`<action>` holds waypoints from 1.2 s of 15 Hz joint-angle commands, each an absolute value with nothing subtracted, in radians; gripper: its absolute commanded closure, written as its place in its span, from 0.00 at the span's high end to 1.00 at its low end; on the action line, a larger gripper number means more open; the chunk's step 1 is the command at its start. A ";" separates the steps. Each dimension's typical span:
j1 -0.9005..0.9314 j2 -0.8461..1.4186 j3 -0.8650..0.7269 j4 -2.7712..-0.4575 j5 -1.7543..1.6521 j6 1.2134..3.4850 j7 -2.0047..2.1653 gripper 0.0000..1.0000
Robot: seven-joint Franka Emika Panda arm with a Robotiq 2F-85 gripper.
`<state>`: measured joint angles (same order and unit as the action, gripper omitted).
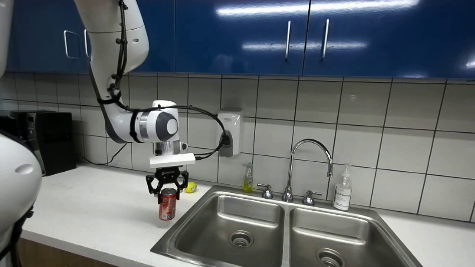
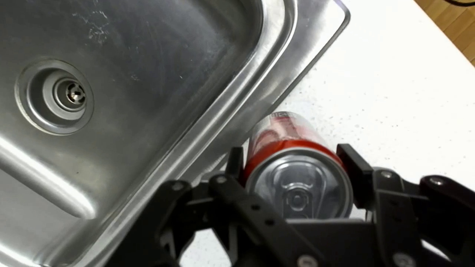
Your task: Remove the red can from the sink and put it on the counter
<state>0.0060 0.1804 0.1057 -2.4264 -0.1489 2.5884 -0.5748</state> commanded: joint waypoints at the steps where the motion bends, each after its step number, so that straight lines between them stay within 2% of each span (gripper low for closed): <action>1: 0.024 0.165 0.134 -2.429 -0.138 2.574 -0.613 0.39; 18: 0.104 0.326 0.190 -2.320 -0.181 2.581 -0.571 0.39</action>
<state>0.1081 0.3044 0.1889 -2.3582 -0.1521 2.5898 -0.5758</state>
